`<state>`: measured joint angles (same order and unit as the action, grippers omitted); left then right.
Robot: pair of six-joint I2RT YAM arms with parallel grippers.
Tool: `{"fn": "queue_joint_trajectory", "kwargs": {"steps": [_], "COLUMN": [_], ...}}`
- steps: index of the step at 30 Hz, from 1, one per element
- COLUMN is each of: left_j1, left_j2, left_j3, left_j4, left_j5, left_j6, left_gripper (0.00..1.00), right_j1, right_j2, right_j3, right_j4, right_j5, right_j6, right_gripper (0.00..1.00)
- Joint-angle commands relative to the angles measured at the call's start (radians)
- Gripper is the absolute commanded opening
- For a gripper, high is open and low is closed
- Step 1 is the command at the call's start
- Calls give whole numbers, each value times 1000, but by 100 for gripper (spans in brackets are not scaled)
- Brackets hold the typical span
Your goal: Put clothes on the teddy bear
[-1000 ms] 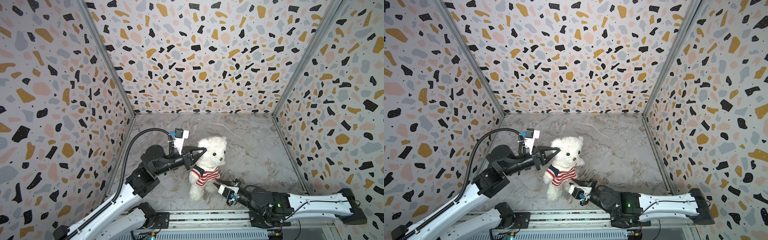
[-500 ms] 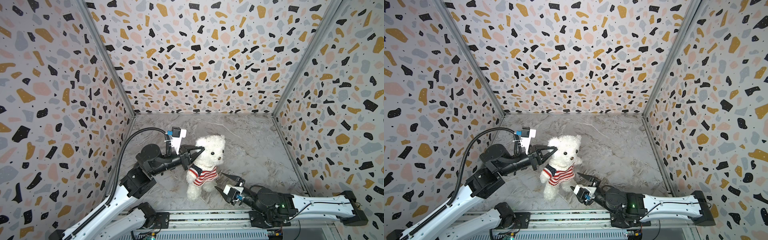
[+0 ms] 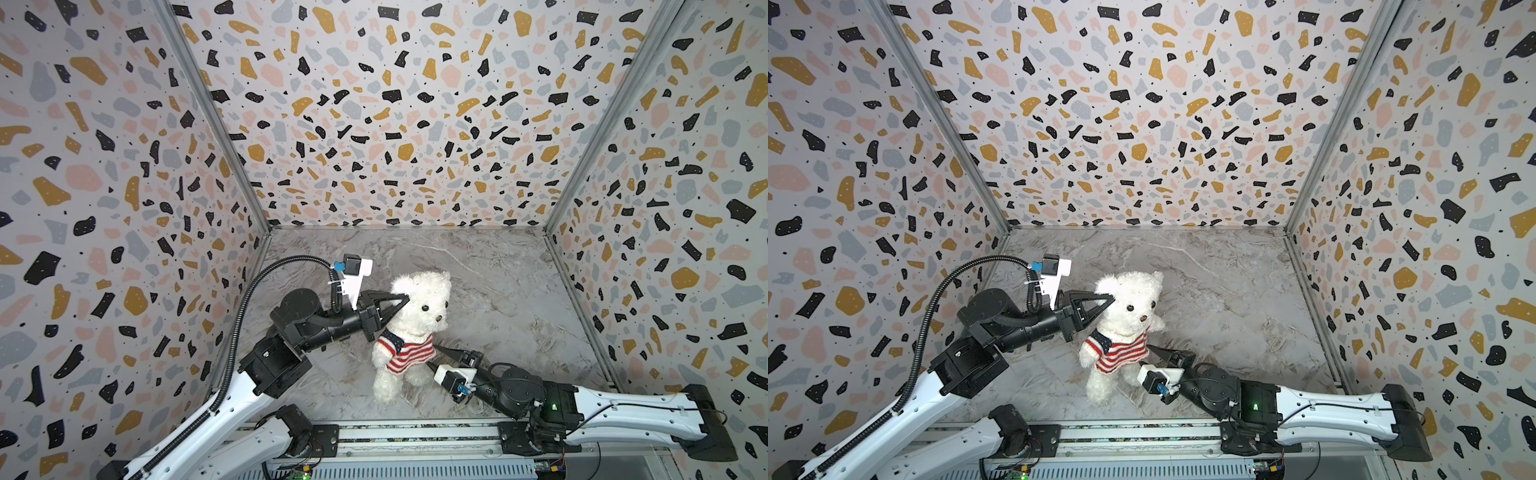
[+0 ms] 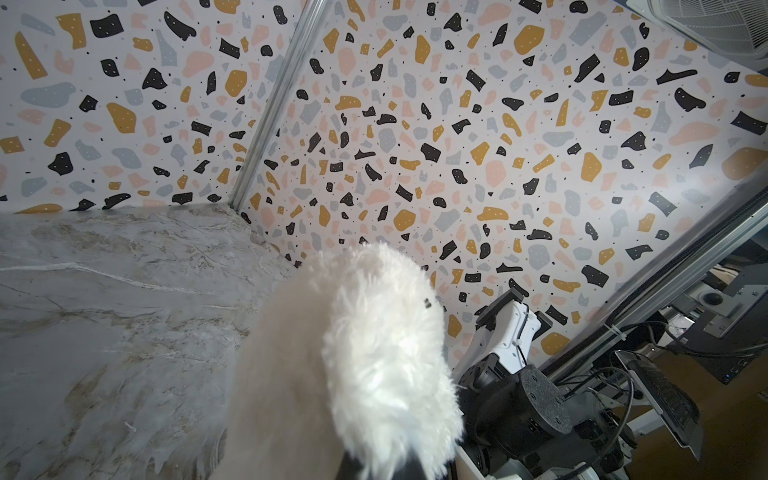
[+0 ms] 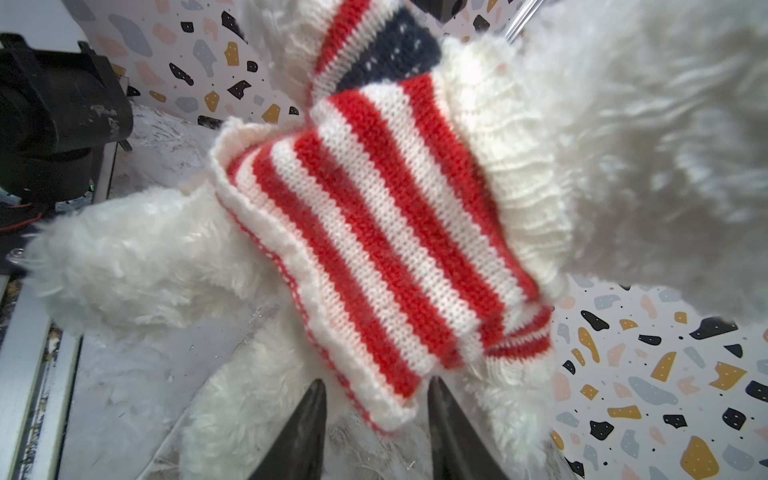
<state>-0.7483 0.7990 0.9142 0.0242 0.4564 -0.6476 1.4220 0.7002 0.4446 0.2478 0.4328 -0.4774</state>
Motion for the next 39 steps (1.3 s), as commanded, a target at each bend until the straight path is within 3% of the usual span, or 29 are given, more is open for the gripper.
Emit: {"fn": "queue_joint_trajectory", "kwargs": {"steps": [1,5,12,18,28,39], "left_j1": [1,0,0,0,0,0], "left_j2": [-16,-14,-18,-23,-18,10], "left_j3": [28,26,17,20,19,13], "left_j4": [87,97,116,140,99,-98], "left_j5": [22,20,-11,-54,-146,-330], "left_j6": [-10,-15,-26,-34,-23,86], "left_gripper": [0,0,0,0,0,0], "right_j1": [-16,-18,-18,-18,-14,-14], "right_j2": [8,26,78,112,162,91], "right_j3": [51,52,69,66,74,55], "right_j4": [38,53,10,-7,-1,-12], "right_j5": [-20,-17,-17,-15,-23,2], "right_j6": [-13,-20,-30,-35,-42,29], "right_gripper": [37,29,5,0,3,37]}}
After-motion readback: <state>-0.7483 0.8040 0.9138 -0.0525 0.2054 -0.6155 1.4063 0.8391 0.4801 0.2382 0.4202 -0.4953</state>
